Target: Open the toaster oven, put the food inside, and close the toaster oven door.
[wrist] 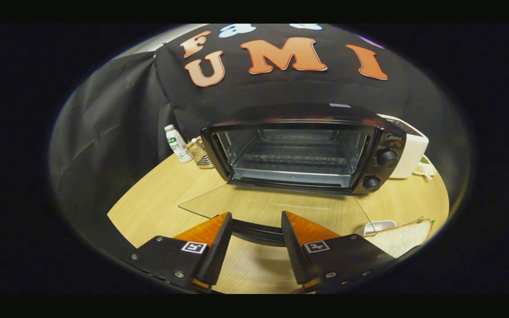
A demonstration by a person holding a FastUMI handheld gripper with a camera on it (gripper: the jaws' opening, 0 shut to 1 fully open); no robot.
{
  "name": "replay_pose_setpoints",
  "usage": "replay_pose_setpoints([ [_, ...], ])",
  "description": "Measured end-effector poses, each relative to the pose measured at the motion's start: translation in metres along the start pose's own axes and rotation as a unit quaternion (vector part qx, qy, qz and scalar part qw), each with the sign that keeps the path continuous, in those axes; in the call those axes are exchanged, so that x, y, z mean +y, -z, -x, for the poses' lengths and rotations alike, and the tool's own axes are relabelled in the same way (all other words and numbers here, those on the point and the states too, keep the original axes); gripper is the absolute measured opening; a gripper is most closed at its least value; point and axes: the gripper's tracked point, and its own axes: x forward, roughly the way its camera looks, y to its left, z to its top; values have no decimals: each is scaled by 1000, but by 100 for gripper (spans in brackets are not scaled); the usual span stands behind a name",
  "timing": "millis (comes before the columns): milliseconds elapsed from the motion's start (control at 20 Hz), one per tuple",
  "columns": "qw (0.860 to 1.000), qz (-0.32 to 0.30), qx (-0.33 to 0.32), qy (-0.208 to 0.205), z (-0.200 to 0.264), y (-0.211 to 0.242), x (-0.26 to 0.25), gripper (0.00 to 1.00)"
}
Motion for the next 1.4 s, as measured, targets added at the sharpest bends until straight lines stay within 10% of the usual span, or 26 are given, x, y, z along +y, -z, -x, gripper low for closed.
replay_pose_setpoints([
  [700, 997, -40, 52, -28, 5, 14, -4, 90],
  [1400, 989, -34, 36, 143, 110, -12, -193, 99],
])
